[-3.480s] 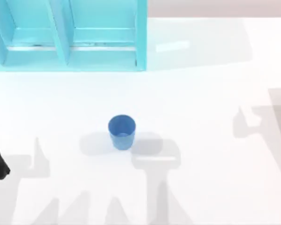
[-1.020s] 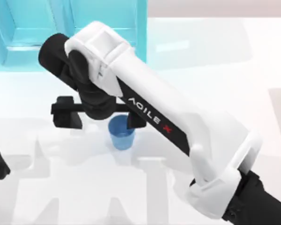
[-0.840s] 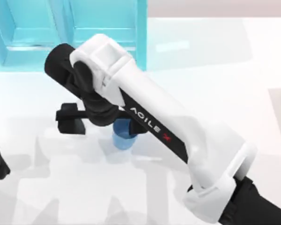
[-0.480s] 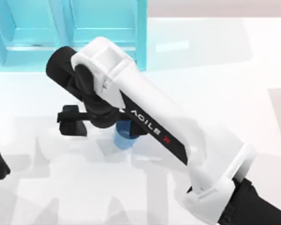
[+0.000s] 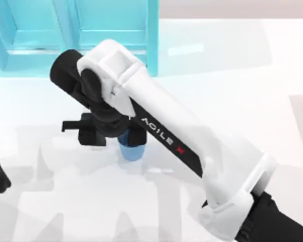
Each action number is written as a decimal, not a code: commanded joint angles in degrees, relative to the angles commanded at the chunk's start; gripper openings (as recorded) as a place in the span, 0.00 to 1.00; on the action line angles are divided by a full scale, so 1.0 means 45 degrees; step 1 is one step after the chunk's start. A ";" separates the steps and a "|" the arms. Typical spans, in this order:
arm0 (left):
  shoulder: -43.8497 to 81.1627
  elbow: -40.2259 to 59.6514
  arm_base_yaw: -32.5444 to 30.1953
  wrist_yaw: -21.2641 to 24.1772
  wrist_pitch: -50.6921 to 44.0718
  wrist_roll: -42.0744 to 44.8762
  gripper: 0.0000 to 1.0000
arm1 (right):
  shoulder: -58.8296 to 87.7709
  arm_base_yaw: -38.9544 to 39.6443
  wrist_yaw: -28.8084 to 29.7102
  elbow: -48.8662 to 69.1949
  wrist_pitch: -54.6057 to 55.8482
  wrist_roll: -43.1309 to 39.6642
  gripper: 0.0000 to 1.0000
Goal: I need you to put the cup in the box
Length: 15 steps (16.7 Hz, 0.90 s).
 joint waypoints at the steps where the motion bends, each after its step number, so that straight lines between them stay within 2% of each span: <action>1: 0.0000 0.0000 0.0000 0.0000 0.0000 0.0000 1.00 | 0.0000 0.0000 0.0000 0.0000 0.0000 0.0000 0.25; 4: 0.0000 0.0000 0.0000 0.0000 0.0000 0.0000 1.00 | 0.0000 0.0000 0.0000 0.0000 0.0000 0.0000 0.02; 5: 0.0000 0.0000 0.0000 0.0000 0.0000 0.0000 1.00 | 0.0000 0.0000 0.0000 0.0000 0.0000 0.0000 0.00; 15: 0.0000 0.0000 0.0000 0.0000 0.0000 0.0000 1.00 | -0.0097 0.0046 -0.0018 -0.0098 0.0014 -0.0115 0.00</action>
